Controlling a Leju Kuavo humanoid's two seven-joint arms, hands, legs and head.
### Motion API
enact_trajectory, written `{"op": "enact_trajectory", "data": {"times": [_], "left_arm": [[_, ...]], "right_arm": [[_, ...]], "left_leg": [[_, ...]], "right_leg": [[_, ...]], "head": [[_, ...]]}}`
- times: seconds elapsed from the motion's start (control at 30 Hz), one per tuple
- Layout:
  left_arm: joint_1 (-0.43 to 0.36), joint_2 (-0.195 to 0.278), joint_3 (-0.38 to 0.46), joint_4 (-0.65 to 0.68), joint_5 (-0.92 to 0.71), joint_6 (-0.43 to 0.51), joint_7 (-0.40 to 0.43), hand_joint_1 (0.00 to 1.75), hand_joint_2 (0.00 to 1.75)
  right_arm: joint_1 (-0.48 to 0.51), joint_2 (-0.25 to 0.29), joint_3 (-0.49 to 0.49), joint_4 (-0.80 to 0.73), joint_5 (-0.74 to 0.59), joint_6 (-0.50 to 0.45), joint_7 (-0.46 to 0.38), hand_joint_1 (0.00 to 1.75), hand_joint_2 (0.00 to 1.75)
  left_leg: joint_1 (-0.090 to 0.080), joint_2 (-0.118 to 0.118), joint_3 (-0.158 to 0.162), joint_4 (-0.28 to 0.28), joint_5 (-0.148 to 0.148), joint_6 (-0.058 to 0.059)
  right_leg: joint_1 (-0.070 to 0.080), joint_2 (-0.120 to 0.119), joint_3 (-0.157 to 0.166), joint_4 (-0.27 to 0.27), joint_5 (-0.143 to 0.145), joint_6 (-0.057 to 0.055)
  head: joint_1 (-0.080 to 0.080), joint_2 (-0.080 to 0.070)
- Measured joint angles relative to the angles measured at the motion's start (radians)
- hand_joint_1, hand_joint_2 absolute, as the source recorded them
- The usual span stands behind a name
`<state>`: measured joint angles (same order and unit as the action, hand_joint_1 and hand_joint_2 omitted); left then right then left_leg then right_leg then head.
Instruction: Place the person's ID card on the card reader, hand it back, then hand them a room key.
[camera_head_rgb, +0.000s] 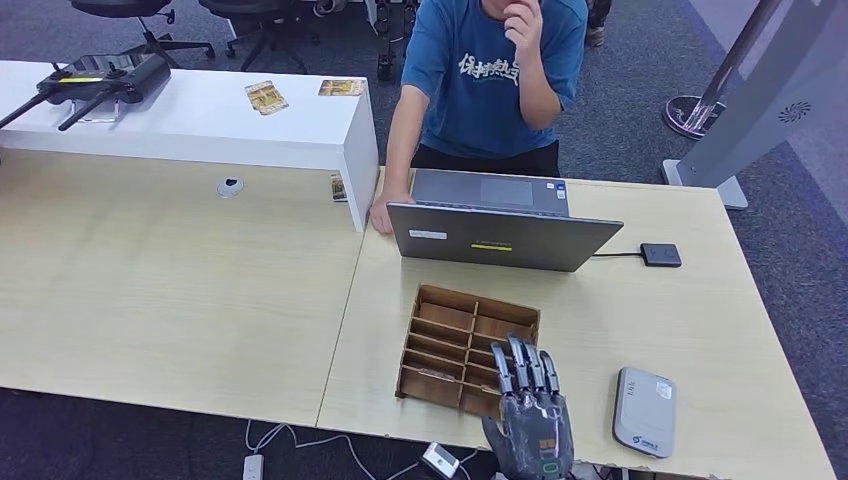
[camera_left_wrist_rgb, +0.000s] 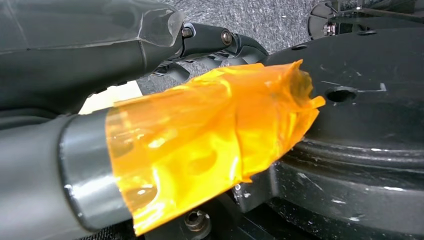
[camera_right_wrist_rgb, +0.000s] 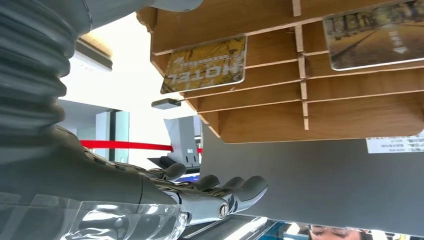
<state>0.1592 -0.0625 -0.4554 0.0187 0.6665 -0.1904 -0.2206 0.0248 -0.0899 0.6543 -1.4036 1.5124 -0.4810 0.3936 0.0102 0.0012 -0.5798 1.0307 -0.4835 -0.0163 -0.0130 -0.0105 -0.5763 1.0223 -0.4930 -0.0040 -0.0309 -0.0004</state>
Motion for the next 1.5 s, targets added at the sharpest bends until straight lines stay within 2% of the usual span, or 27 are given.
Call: {"op": "enact_trajectory", "data": {"times": [0.67, 1.07, 1.5], "left_arm": [[0.0, 0.0, 0.0, 0.0, 0.003, 0.0, 0.001, 0.0, 0.0], [0.0, 0.0, 0.0, 0.0, 0.007, -0.001, 0.003, 0.0, 0.0], [0.0, 0.0, 0.0, 0.0, 0.013, -0.001, 0.004, 0.0, 0.0]], "right_arm": [[0.0, -0.013, 0.0, -0.003, -0.029, 0.036, -0.01, 0.0, 1.75], [-0.014, -0.014, 0.0, -0.002, -0.09, 0.106, -0.022, 0.0, 1.75], [-0.017, -0.017, -0.004, -0.001, -0.117, 0.118, 0.009, 0.0, 1.75]], "left_leg": [[0.0, 0.0, 0.0, 0.0, 0.0, 0.0], [0.0, 0.0, 0.0, 0.0, 0.0, 0.0], [0.0, 0.0, 0.0, 0.0, 0.0, 0.0]], "right_leg": [[0.0, 0.0, 0.0, 0.0, 0.0, 0.0], [0.0, 0.0, 0.0, 0.0, 0.0, 0.0], [0.0, 0.0, 0.0, 0.0, 0.0, 0.0]], "head": [[0.0, 0.0], [0.0, 0.0], [0.0, 0.0]]}}
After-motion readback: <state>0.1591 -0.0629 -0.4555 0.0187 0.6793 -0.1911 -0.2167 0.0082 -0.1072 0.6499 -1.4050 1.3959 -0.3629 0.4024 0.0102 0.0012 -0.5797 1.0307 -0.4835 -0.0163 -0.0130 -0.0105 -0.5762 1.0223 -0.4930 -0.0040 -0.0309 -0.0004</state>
